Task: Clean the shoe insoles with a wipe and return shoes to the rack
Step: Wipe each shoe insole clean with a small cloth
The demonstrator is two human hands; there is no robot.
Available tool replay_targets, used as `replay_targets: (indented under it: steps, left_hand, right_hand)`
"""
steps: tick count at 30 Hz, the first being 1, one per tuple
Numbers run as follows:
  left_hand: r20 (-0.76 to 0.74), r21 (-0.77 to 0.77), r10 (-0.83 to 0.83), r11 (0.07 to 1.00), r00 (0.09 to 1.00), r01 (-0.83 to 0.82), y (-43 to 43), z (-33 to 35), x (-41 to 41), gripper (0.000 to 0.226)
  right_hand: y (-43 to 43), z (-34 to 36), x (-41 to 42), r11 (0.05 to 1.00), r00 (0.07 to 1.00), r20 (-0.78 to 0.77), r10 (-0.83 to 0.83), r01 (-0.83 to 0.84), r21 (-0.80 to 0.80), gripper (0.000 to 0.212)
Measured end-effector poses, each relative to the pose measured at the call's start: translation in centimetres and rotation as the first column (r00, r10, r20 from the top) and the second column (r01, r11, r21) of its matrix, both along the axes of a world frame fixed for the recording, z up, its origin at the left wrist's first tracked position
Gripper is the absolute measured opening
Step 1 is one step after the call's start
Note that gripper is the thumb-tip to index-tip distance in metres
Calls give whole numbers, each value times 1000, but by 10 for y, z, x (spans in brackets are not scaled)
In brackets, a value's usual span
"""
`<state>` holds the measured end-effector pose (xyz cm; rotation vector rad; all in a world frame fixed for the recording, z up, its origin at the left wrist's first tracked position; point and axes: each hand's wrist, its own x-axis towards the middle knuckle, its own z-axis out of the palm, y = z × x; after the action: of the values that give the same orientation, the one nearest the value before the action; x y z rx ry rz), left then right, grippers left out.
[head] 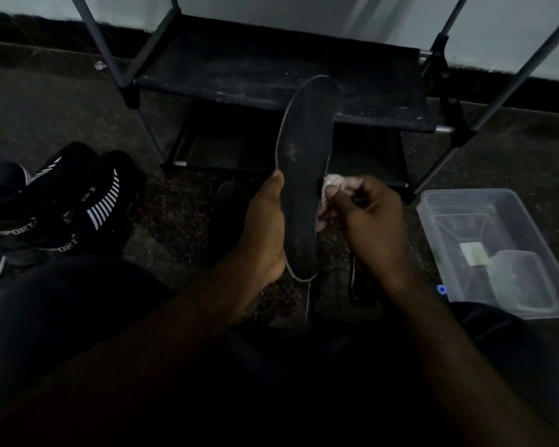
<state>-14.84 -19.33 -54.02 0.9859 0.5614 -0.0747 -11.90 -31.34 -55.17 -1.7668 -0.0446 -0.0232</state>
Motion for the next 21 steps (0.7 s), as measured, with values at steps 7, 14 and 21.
replay_targets:
  steps: [7, 14, 21]
  left_hand:
    - [89, -57, -37, 997, 995, 42, 4, 1, -3, 50]
    - [208, -162, -6, 986, 978, 40, 7, 1, -2, 60]
    - [76, -118, -87, 988, 993, 95, 11, 5, 4, 68]
  right_hand:
    - [-4, 11, -6, 984, 999, -45, 16, -8, 179, 5]
    - [-2, 7, -12, 996, 996, 68, 58, -62, 62, 6]
    - [2, 0, -17, 927, 929, 286, 237, -128, -352, 12]
